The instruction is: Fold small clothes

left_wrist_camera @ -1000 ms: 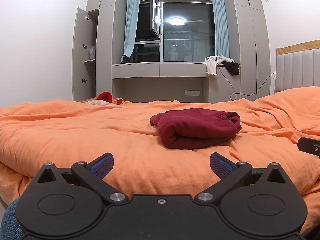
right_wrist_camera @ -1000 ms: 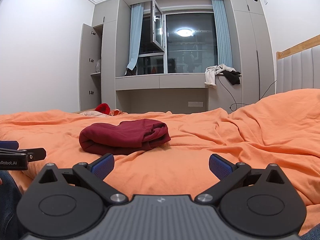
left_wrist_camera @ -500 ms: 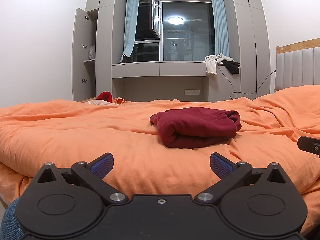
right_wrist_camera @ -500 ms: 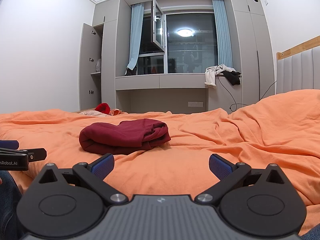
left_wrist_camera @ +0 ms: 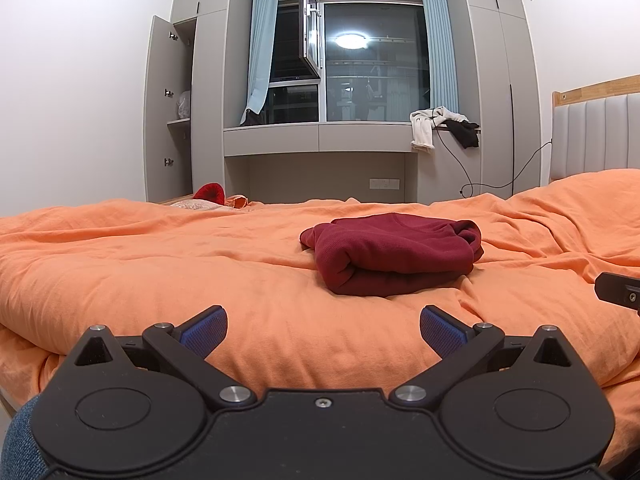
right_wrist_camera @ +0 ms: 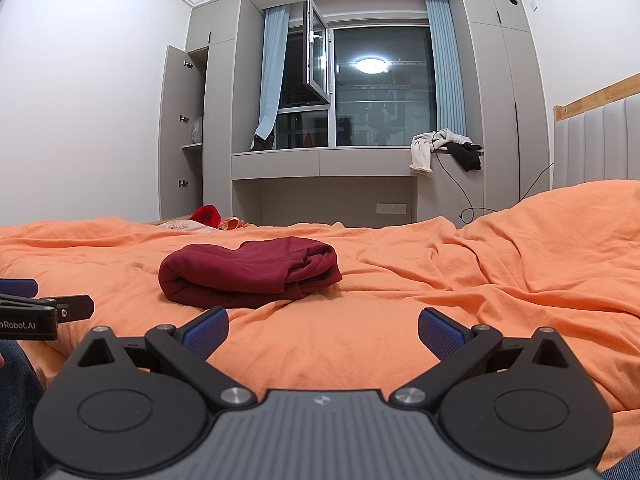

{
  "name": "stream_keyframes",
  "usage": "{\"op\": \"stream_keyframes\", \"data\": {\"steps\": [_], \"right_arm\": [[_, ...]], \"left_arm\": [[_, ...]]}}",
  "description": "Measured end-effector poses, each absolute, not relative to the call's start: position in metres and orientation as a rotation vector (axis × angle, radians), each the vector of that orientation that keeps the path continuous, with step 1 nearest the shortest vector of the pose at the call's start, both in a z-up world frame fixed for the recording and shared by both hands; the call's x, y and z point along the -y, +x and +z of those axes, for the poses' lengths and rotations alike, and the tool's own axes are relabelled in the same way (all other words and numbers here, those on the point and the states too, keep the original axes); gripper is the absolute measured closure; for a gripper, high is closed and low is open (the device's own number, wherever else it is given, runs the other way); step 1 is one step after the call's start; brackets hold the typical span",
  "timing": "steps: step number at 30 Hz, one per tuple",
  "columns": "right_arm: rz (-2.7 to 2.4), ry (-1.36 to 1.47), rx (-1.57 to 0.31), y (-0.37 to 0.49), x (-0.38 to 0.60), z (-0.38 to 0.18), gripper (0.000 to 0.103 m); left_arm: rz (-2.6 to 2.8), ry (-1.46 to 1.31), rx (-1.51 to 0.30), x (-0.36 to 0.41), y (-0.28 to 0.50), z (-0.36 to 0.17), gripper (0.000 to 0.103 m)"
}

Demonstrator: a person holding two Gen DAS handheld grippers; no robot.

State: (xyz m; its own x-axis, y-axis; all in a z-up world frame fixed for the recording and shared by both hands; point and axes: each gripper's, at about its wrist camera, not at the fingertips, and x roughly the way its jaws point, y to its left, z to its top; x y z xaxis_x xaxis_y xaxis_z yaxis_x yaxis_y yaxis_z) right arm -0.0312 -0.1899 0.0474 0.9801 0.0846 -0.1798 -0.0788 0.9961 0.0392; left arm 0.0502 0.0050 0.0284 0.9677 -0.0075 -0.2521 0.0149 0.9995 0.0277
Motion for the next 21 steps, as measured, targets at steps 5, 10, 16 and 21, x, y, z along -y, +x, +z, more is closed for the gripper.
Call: {"op": "stream_keyframes", "data": {"steps": [5,10,16,21], "right_arm": [[0.083,0.031,-0.183,-0.0312,0.1898,0.0474,0.0],[0.083,0.031,-0.182,-0.0324,0.1903,0.0476,0.0],[0.083,0.03,-0.183,-0.0324,0.1902,0.0477,0.0],[0.083,0.029,-0.183,-0.0325,0.1905,0.0477,0.0]], "left_arm": [[-0.011,0.03,-0.255,-0.0049,0.0503,0.0287,0.001],[-0.011,0.029,-0.255,-0.0054,0.0501,0.0289,0.001],[-0.014,0.028,-0.261,-0.006,0.0498,0.0287,0.001],[0.034,0.048,-0.29,-0.0067,0.0522,0.0245,0.001]]}}
